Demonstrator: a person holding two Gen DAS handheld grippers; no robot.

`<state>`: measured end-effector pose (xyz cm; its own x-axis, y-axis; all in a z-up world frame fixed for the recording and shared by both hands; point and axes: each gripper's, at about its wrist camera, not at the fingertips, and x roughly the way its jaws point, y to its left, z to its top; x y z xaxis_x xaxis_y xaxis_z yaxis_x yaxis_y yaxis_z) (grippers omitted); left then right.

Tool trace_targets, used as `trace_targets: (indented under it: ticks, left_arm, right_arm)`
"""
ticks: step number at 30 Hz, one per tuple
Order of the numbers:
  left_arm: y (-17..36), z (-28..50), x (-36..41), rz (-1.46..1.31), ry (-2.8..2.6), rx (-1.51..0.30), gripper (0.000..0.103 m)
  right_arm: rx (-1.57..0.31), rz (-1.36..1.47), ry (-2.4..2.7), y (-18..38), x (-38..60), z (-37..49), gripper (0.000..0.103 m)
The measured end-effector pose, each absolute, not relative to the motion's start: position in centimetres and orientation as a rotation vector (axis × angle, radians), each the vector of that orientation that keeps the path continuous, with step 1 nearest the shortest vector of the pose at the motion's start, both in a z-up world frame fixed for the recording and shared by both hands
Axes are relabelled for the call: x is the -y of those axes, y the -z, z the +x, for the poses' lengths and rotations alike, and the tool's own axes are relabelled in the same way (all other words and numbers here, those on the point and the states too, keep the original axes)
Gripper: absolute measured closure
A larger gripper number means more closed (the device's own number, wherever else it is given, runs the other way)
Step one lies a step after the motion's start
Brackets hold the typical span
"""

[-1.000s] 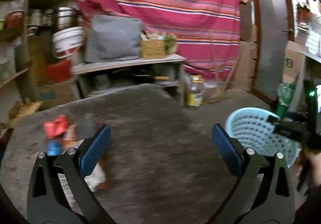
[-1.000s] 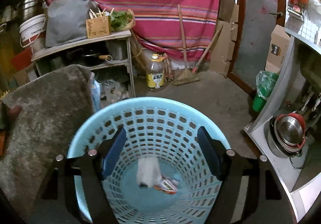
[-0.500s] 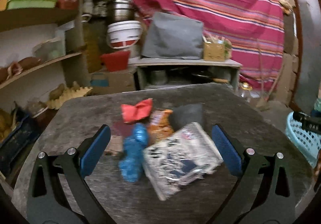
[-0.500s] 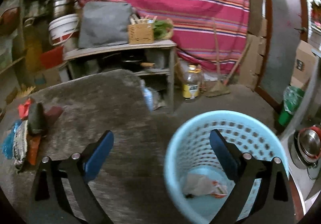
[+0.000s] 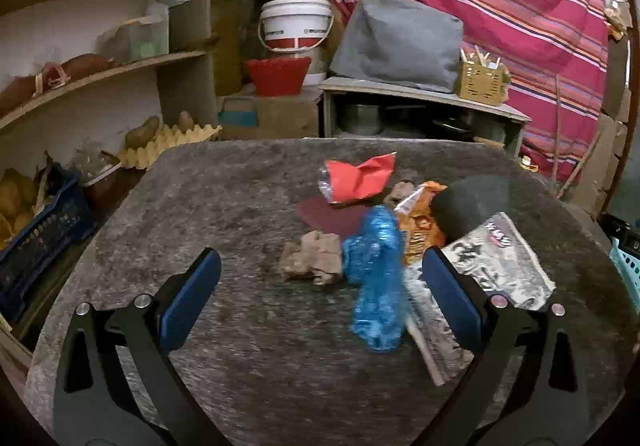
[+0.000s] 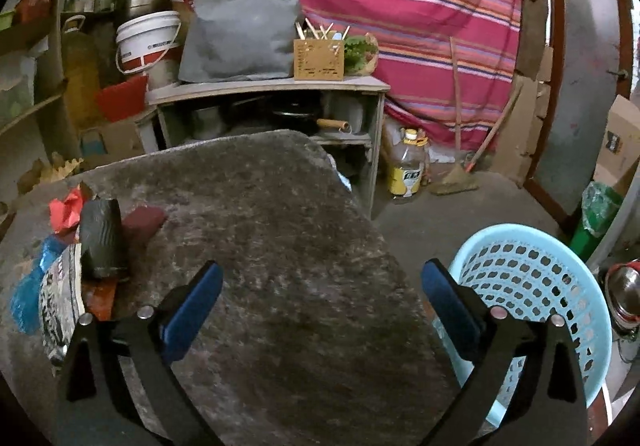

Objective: Collect trash
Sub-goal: 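Return to the table and grasp the blue plastic bag with the left tool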

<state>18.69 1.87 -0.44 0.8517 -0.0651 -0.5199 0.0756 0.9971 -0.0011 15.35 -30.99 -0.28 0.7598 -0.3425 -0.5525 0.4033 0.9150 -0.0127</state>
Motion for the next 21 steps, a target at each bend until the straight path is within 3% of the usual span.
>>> trace_targets:
  ticks: [10, 13, 16, 17, 18, 21]
  left_arm:
    - [2.7, 20.6, -0.7, 0.045, 0.145, -0.642, 0.016]
    - [3.4, 21.3, 0.3, 0.065, 0.171, -0.681, 0.034]
    - [4.2, 21.7, 0.7, 0.071, 0.198, -0.724, 0.070]
    - [4.3, 21.7, 0.7, 0.063, 0.212, -0.730, 0.090]
    - [4.2, 21.7, 0.6, 0.056, 0.217, -0.729, 0.097]
    - [3.2, 20.7, 0.0, 0.049, 0.212, -0.680, 0.098]
  right_arm:
    - [-0.620, 0.016, 0.415, 1.0, 29.4, 16.6, 0.005]
    - [-0.613, 0.053, 0.383, 0.9, 29.4, 16.4, 0.005]
    - [-0.613, 0.058, 0.361, 0.9, 29.1, 16.4, 0.005]
    - [-0.612, 0.059, 0.352, 0.9, 29.0, 16.4, 0.005]
    - [-0.609, 0.063, 0.340, 0.9, 28.9, 16.4, 0.005]
    - [-0.598, 0.083, 0.299, 0.6, 28.5, 16.1, 0.005]
